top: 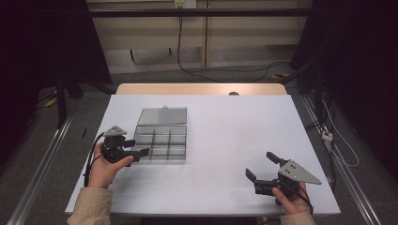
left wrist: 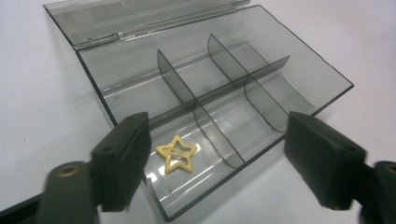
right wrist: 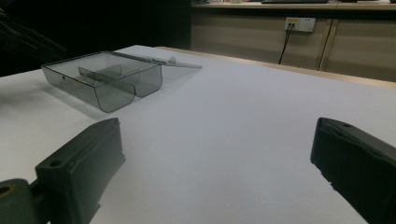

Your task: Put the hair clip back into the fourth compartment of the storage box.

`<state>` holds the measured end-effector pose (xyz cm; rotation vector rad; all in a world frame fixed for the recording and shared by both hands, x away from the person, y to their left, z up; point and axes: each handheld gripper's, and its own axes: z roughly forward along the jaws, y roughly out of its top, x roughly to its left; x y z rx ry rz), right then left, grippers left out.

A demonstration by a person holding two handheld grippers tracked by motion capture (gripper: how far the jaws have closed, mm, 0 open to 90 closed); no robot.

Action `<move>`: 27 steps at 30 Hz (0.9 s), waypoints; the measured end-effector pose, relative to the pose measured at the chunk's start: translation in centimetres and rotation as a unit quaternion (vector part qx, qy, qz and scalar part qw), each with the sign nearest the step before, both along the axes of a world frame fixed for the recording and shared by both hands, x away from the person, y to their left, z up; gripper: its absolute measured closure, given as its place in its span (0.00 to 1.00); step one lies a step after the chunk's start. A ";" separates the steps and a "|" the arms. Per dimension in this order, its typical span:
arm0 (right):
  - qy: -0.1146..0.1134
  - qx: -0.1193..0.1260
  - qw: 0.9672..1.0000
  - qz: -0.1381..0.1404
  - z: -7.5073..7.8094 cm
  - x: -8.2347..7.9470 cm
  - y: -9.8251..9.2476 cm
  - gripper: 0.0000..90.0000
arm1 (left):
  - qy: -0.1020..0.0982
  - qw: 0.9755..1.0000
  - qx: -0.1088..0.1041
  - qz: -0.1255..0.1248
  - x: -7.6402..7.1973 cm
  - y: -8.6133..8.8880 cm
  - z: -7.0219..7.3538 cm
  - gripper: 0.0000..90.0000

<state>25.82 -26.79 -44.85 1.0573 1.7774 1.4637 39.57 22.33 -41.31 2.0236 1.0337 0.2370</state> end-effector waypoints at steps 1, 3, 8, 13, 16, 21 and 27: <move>0.000 0.000 1.000 0.000 0.0 0.0 -0.1 0.02 | 0.000 1.000 -0.001 0.001 0.0 -0.1 0.0 0.23; 0.000 0.000 1.000 -0.001 0.0 0.0 -0.2 0.02 | 0.000 1.000 0.003 0.003 -0.1 -0.1 0.0 0.18; 0.000 0.000 1.000 -0.003 0.0 -0.1 -0.3 0.02 | -0.002 1.000 0.003 0.005 -0.1 -0.1 0.1 0.14; -0.001 0.000 1.000 -0.001 0.1 -0.1 -0.2 0.02 | -0.004 1.000 0.002 0.007 -0.2 0.2 0.2 0.12; -0.001 -0.001 1.000 -0.001 0.1 -0.1 -0.2 0.02 | -0.005 1.000 -0.002 0.007 -0.4 0.3 0.3 0.12; 0.000 0.000 1.000 0.000 0.1 -0.1 -0.2 0.02 | -0.006 1.000 -0.006 0.006 -0.6 0.3 0.4 0.12; -0.002 0.000 1.000 0.001 0.2 0.0 0.0 0.02 | -0.014 1.000 -0.005 -0.008 -1.1 0.4 0.7 0.12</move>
